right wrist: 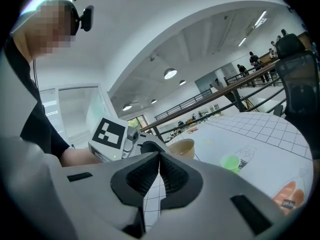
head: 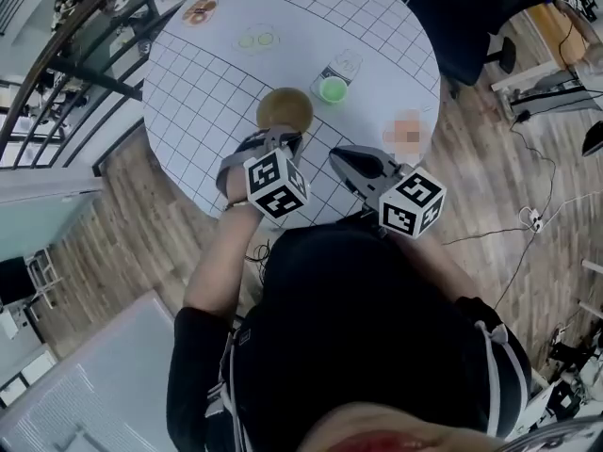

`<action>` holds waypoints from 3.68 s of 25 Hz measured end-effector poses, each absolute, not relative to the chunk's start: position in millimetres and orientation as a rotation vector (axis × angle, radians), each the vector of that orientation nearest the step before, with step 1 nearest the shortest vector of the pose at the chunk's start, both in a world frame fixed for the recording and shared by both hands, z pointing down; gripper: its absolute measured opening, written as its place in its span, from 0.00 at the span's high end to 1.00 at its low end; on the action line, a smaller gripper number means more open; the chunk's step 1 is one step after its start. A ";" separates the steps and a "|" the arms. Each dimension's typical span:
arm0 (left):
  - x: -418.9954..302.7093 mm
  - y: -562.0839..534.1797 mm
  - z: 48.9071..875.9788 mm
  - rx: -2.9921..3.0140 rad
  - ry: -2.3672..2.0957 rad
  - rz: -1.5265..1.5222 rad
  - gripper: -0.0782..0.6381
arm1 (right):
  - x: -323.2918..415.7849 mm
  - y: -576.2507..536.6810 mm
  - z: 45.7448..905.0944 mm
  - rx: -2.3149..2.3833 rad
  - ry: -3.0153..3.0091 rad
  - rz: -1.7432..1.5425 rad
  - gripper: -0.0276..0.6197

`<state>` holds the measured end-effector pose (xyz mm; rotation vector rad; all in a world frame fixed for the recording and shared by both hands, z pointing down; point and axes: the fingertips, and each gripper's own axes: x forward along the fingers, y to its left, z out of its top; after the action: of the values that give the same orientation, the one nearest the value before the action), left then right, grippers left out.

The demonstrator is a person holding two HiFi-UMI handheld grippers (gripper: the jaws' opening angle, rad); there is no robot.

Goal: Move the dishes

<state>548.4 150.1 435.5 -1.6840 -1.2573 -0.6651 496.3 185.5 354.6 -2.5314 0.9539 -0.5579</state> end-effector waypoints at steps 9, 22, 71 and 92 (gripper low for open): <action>612.3 161.0 489.5 -1.626 -1.290 -0.673 0.87 | 540.7 196.7 390.9 -2.503 0.917 -0.723 0.93; 668.7 196.3 561.3 -1.512 -1.339 -0.623 0.87 | 559.0 212.9 423.1 -2.458 0.873 -0.781 0.93; 592.5 177.9 402.8 -2.465 -1.103 -0.677 0.88 | 524.5 231.8 378.6 -2.364 1.346 -0.716 0.93; 467.9 96.5 312.4 -2.967 -1.065 -0.460 0.88 | 469.9 160.3 337.6 -2.474 1.389 -0.608 0.93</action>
<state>467.9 96.5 312.4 -2.9671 -1.0654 -0.4601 469.9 160.3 337.6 -2.4736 1.3889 -0.6079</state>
